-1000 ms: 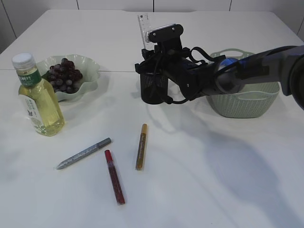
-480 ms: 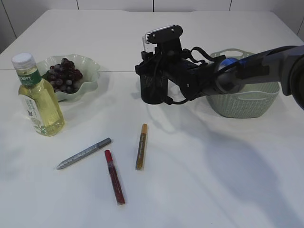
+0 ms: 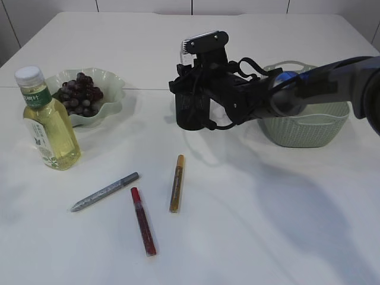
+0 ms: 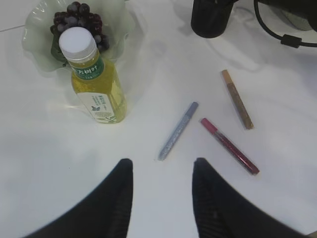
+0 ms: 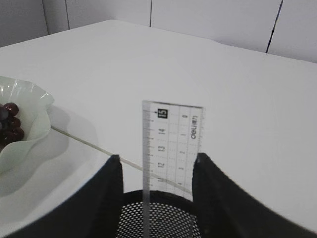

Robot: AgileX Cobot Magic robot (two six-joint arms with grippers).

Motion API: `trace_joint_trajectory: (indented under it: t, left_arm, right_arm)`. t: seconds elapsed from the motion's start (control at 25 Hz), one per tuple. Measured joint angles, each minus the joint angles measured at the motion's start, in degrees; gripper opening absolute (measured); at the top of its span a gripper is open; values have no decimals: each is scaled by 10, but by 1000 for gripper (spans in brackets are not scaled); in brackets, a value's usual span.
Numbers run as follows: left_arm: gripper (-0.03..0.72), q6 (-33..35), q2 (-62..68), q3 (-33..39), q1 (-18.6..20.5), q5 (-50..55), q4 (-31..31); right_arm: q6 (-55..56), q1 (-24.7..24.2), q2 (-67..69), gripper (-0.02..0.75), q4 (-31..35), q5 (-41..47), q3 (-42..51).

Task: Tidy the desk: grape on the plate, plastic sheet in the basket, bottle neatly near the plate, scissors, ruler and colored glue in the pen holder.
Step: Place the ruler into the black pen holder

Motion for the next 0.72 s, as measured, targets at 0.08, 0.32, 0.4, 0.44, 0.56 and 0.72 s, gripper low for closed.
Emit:
trace_joint_trajectory:
  t: [0.08,0.32,0.4,0.44,0.56,0.72]
  left_arm:
    - [298,0,0,0,0,0,1]
    - [298,0,0,0,0,-1,4]
    - [298,0,0,0,0,-1,6]
    - [298,0,0,0,0,-1,7]
    - [298,0,0,0,0,-1,11]
    - [298,0,0,0,0,-1,13]
  right_arm:
    - [0,0,-7,368,0,8,0]
    - [0,0,-49,367,3,45,0]
    - [0,0,-66,367,8,74,0]
    - [0,0,-74,367,9,87,0]
    - [0,0,-104,367,21,145,0]
    - [9,0,-157,367,65,253,0]
